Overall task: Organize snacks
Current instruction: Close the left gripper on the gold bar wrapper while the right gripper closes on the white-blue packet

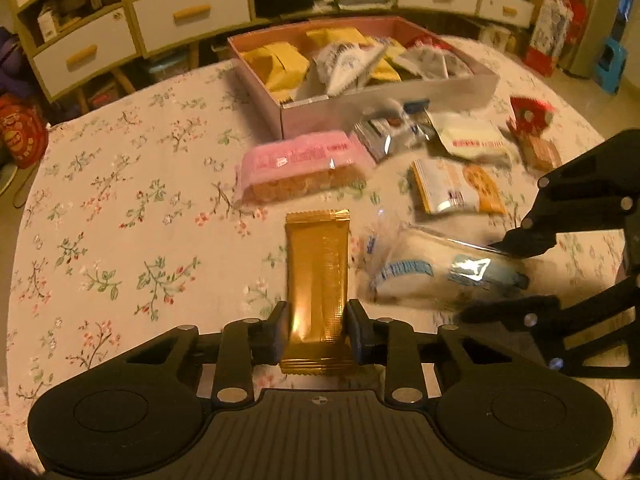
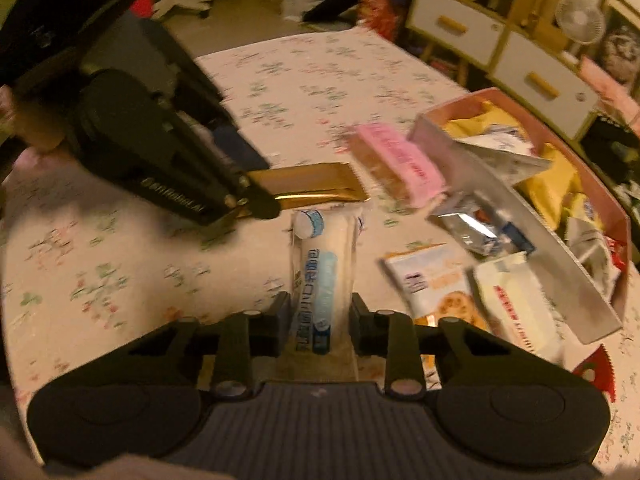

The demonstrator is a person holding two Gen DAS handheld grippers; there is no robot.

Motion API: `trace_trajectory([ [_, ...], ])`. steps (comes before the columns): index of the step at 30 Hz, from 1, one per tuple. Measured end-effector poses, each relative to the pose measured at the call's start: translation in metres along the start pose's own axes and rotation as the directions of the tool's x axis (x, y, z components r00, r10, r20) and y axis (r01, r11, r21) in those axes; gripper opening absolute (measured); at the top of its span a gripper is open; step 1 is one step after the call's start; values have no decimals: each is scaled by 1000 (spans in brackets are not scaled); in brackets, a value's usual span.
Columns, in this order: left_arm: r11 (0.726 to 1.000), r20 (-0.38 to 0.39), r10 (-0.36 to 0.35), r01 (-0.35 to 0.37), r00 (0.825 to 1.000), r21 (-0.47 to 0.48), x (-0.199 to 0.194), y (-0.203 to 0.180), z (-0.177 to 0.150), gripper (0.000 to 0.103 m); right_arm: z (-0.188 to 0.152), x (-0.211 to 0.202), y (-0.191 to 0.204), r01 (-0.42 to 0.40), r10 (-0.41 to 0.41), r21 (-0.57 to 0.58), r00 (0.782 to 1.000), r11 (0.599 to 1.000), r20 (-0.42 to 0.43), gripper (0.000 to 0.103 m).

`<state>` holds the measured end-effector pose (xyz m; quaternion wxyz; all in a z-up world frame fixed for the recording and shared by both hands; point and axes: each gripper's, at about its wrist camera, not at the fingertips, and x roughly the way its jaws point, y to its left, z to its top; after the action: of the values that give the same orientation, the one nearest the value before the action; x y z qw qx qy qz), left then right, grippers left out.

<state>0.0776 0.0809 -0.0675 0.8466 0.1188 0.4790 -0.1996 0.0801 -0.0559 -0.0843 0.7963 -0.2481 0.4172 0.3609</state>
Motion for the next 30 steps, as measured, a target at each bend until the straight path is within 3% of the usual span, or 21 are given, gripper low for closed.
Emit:
trace_trajectory([
  [3, 999, -41, -27, 29, 999, 29, -3, -2, -3, 29, -1, -3, 6, -11, 11, -18, 1000, 1000, -23, 30],
  [6, 999, -28, -28, 29, 999, 37, -5, -4, -8, 33, 0, -2, 8, 13, -13, -7, 1000, 1000, -28, 55],
  [7, 999, -21, -28, 29, 999, 38, -5, -4, -8, 34, 0, -2, 8, 26, -26, -7, 999, 1000, -25, 58],
  [13, 999, 5, -23, 23, 1000, -25, -2, 1, -7, 49, 4, 3, 5, 28, -27, 18, 999, 999, -24, 58],
  [20, 1000, 21, 4, -3, 1000, -31, 3, -6, -3, 54, 6, 6, 3, 22, -21, 56, 1000, 998, -18, 56],
  [24, 999, 12, 12, -11, 1000, -46, 3, -8, -1, 49, 7, 7, 3, -6, 7, 65, 1000, 998, -22, 43],
  [26, 999, 11, 11, -10, 1000, -45, 3, -9, 0, 43, 8, 6, 6, -4, 6, 52, 1000, 999, -26, 36],
  [28, 999, 10, 12, -11, 1000, -39, 2, -12, 1, 29, 8, 6, 9, 14, -13, 31, 1000, 999, -24, 32],
  [30, 999, 4, 16, -16, 1000, -38, 2, -13, 3, 27, 9, 3, 10, 23, -23, 19, 999, 1000, -22, 26],
])
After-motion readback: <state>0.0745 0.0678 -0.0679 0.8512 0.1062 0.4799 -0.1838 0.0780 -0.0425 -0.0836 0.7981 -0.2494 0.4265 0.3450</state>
